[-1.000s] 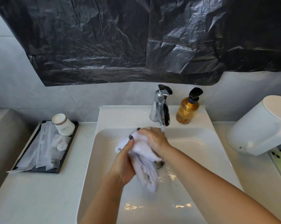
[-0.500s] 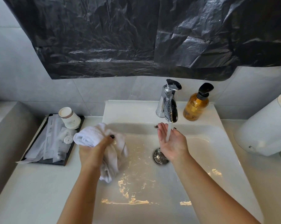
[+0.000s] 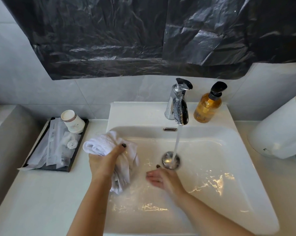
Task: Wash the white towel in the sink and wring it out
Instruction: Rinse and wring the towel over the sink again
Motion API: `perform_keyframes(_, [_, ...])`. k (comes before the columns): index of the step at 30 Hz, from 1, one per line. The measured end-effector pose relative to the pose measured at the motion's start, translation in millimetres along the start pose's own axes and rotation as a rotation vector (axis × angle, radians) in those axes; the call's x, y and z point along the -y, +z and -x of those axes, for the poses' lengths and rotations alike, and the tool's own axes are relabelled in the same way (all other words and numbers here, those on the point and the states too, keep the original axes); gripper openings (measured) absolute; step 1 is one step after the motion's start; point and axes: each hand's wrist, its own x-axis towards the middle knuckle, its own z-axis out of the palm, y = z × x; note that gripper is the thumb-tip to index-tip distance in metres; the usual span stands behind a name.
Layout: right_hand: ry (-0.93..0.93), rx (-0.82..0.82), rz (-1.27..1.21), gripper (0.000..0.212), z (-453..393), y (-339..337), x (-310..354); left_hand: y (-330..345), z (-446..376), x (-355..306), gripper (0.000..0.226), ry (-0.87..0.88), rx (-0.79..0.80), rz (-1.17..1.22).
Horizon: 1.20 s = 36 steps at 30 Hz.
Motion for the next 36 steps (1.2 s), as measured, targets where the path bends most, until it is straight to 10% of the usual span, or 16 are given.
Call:
perform_keyframes(9, [-0.356, -0.87, 0.146, 0.026, 8, -115, 3, 27, 15, 5, 0.038, 0.046, 0.1, -0.079])
perform_keyframes(21, [-0.234, -0.159, -0.088, 0.018, -4, -3, 65, 87, 33, 1, 0.024, 0.001, 0.333, 0.107])
perform_keyframes(27, [-0.454, -0.574, 0.237, 0.02, -5, -46, 102, 84, 25, 5, 0.022, 0.039, 0.326, -0.094])
perform_keyframes(36, [-0.146, -0.347, 0.302, 0.022, 20, -100, 155, 100, 27, -6, 0.048, 0.215, 0.5, -0.484])
